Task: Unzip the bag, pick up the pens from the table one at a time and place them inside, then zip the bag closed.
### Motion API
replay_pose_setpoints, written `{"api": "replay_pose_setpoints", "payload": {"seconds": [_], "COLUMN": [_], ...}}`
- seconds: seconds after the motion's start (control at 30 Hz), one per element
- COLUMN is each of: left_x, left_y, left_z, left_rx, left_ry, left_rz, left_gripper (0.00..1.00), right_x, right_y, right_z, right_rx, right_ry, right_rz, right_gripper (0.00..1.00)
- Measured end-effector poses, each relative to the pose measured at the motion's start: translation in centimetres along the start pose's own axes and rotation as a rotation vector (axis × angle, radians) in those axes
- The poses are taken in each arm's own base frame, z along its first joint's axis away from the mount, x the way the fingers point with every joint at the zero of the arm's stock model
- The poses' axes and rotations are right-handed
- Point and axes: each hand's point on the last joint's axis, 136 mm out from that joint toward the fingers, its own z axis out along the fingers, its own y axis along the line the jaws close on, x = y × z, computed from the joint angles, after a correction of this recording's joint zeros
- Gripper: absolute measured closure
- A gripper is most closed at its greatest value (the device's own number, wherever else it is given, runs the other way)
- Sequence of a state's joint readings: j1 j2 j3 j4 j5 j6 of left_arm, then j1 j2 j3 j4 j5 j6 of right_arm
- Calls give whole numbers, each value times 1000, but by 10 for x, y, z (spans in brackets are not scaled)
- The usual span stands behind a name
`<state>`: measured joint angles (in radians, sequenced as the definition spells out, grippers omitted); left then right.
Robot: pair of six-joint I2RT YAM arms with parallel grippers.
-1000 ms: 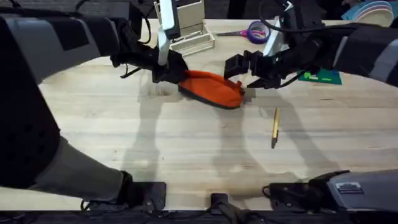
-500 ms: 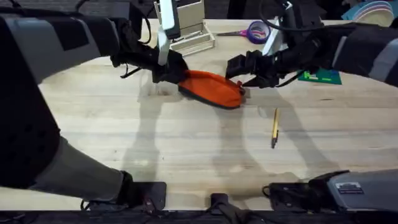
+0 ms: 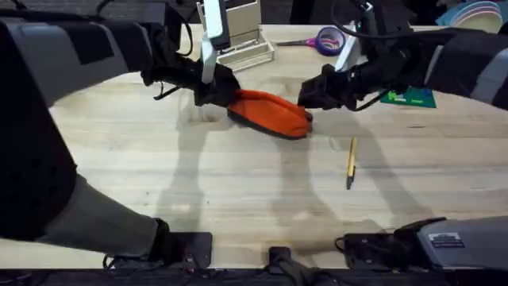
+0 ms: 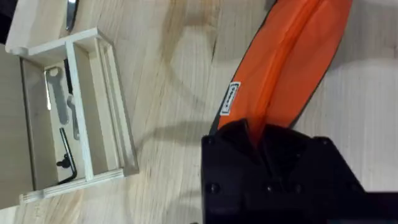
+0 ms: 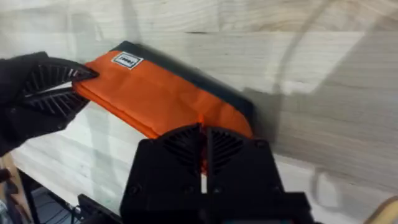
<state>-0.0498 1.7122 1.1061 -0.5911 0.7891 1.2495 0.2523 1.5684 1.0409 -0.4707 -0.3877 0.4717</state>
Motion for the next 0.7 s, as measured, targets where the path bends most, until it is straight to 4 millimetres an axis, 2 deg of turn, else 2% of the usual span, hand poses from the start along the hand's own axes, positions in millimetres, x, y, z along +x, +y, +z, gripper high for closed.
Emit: {"api": "replay_pose_setpoints", "payload": {"seconds": [0.5, 0.7], "left_x": [0, 0], "left_y": [0, 0], "left_z": [0, 0], "left_rx": [0, 0], "left_ry": [0, 0], "left_rz": [0, 0], "left_gripper": [958, 958], "right_x": [-1, -6], "right_y": [0, 10], "right_z": [-1, -17], "right_rx": [4, -19], "right_ry": [-7, -52], "right_rz": [2, -21], "right_gripper": [968, 968]}}
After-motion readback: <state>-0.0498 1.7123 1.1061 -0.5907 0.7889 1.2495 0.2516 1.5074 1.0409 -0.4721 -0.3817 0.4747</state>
